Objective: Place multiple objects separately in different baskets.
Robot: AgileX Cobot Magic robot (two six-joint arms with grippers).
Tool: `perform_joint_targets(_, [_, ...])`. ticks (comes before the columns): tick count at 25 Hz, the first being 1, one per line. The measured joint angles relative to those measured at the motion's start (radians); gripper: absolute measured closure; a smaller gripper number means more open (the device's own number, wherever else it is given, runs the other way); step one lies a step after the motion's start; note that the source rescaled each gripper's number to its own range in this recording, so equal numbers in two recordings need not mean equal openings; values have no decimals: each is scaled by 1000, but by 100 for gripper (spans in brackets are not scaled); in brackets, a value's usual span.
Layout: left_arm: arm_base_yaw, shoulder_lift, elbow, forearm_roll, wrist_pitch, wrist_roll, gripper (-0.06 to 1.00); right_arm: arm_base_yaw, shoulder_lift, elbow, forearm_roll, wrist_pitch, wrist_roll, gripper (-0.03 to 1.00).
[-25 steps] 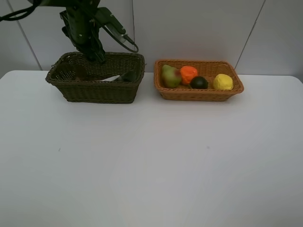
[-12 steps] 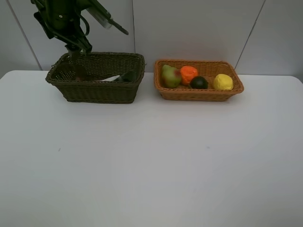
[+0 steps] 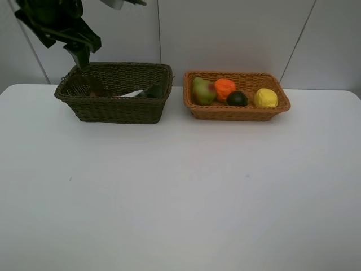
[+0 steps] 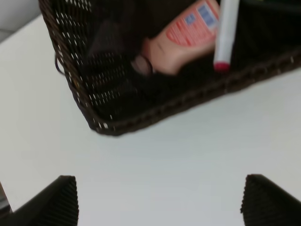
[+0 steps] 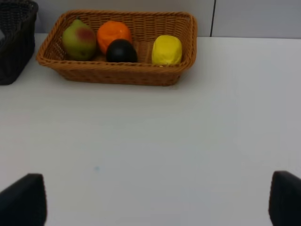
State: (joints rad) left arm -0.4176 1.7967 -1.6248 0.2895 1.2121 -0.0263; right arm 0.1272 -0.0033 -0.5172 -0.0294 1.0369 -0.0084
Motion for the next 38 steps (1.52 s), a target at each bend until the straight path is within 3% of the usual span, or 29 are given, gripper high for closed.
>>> perform_joint_targets(13, [0, -488, 612, -92, -29, -41, 2, 0, 0, 0, 0, 0, 0, -3])
perform_joint_targets(24, [0, -816, 893, -125, -26, -121, 2, 0, 0, 0, 1, 0, 0, -3])
perform_joint_targets(31, [0, -969, 994, -142, -32, -127, 2, 0, 0, 0, 1, 0, 0, -3])
perform_joint_targets(38, [0, -1188, 1168, -160, -164, -127, 2, 0, 0, 0, 1, 0, 0, -3])
